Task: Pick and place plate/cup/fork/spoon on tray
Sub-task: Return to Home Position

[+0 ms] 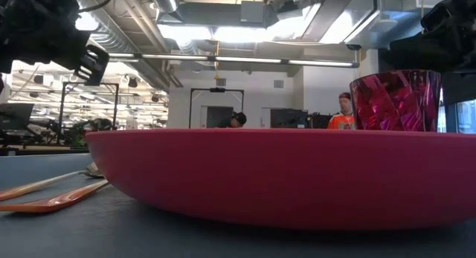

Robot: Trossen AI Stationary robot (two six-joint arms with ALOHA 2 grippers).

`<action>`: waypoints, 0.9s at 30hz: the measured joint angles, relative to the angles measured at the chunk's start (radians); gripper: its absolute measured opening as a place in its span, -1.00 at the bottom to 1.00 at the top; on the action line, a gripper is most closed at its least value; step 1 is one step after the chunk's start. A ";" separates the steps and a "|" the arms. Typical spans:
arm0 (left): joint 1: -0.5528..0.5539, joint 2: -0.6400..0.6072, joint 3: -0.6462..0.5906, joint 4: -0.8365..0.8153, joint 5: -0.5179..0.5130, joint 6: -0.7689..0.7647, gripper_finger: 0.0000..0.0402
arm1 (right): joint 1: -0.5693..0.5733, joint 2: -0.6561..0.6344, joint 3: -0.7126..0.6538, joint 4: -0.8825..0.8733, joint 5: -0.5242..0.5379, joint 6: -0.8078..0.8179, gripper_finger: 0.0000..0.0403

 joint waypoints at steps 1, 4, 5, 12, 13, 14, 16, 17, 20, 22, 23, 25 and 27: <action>0.000 -0.025 0.000 -0.027 -0.002 -0.002 -0.64 | 0.000 0.000 0.000 0.000 0.000 -0.001 -0.33; 0.000 -0.093 0.000 -0.076 -0.016 -0.004 -0.64 | 0.000 0.000 0.000 0.000 0.000 -0.009 -0.33; 0.000 -0.113 0.000 -0.089 -0.019 -0.004 -0.64 | 0.000 0.000 0.000 0.000 -0.001 -0.008 -0.33; 0.001 -0.235 0.000 -0.178 -0.039 -0.012 -0.64 | 0.000 0.000 0.000 -0.001 -0.019 0.022 -0.34; 0.001 -0.251 0.000 -0.183 -0.041 -0.020 -0.64 | 0.000 0.000 0.000 -0.001 -0.019 0.027 -0.33; 0.003 -0.268 0.000 -0.192 -0.044 -0.023 -0.64 | 0.000 0.000 0.000 -0.001 -0.019 0.027 -0.33; 0.009 -0.300 0.000 -0.203 -0.042 -0.022 -0.64 | 0.000 0.000 0.000 -0.002 -0.019 0.024 -0.33; 0.015 -0.301 0.001 -0.200 -0.038 -0.018 -0.64 | 0.000 0.000 0.000 -0.002 -0.019 0.025 -0.33; 0.030 -0.300 0.000 -0.211 -0.037 -0.019 -0.64 | 0.000 0.000 0.000 -0.003 -0.019 0.025 -0.33; 0.040 -0.299 0.000 -0.226 -0.053 -0.024 -0.64 | 0.000 0.000 0.000 -0.004 -0.019 0.025 -0.33; 0.044 -0.300 0.000 -0.227 -0.059 -0.021 -0.64 | 0.000 0.000 0.000 -0.005 -0.019 0.026 -0.33; 0.049 -0.300 0.000 -0.227 -0.060 0.003 -0.64 | 0.000 0.000 0.000 -0.005 -0.019 0.025 -0.33; 0.051 -0.300 0.000 -0.228 -0.061 0.026 -0.64 | 0.000 0.000 0.000 -0.005 -0.019 0.025 -0.34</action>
